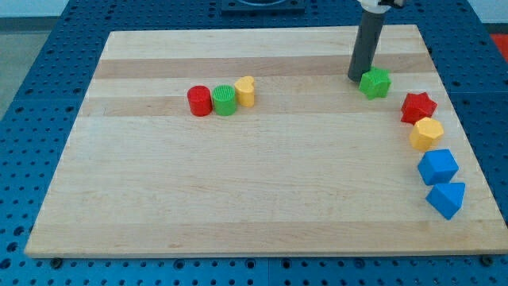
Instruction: Slide the green star above the red star
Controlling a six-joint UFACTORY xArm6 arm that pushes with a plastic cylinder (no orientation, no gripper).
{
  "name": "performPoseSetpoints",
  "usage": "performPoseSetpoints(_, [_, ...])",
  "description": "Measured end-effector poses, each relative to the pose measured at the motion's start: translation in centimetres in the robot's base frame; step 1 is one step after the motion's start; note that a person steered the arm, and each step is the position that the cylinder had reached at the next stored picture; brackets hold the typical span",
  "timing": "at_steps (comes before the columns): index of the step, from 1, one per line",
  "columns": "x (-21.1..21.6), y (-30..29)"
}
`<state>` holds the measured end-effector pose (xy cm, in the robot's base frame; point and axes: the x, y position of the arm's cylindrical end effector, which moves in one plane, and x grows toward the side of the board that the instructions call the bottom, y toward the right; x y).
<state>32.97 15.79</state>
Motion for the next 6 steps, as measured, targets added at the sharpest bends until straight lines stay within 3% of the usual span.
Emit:
performPoseSetpoints(3, [1.2,-4.5])
performPoseSetpoints(6, [1.4,4.0])
